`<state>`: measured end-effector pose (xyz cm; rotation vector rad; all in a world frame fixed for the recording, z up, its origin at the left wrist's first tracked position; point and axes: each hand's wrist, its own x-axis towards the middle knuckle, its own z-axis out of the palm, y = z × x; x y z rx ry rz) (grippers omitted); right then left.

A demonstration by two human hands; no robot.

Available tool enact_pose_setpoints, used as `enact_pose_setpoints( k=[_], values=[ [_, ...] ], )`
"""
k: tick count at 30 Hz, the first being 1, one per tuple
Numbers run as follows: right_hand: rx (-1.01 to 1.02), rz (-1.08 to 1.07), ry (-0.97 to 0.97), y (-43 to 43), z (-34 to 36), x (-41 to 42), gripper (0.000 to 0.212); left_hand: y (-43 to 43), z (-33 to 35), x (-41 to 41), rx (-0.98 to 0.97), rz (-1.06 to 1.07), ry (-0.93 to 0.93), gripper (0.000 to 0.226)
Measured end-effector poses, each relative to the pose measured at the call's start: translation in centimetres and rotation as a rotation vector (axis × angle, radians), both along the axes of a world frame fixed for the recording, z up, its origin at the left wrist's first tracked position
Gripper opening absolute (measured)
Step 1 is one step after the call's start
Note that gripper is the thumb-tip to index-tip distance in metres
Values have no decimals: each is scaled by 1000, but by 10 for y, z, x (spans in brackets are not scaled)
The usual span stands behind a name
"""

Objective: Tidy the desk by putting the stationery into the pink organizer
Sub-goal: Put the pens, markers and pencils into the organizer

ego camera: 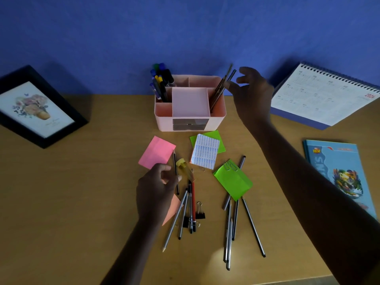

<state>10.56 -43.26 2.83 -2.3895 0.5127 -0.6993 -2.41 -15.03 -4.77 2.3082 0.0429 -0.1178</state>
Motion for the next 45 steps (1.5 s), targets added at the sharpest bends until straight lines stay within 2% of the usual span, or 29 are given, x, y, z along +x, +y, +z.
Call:
enact_pose_setpoints(
  k=[4, 8, 11, 15, 21, 26, 31, 36, 40, 45],
  values=[
    [12, 37, -27, 7, -4, -32, 45, -9, 2, 1, 112, 28, 18, 34],
    [82, 74, -3, 20, -9, -68, 30, -19, 10, 7, 199, 65, 52, 17],
    [157, 117, 31, 37, -15, -98, 21, -23, 15, 15, 225, 83, 95, 10],
    [266, 159, 122, 58, -24, -128, 18, -17, 21, 21, 209, 66, 202, 10],
    [595, 267, 281, 87, -18, -138, 22, -3, 51, 13, -17, 57, 156, 13],
    [955, 370, 229, 89, 9, -127, 21, -14, 77, 6, -176, -69, 60, 15],
    [787, 430, 247, 73, 25, -122, 15, -18, 88, 8, -220, -157, 26, 14],
    [660, 465, 194, 63, 41, -118, 10, -17, 83, 7, -282, -155, 5, 13],
    [563, 359, 22, 39, 57, -101, 11, -6, 58, 1, -136, -161, 36, 17],
    [477, 155, -160, 5, 69, -62, 10, -1, 30, -16, -6, -166, 191, 20]
  ],
)
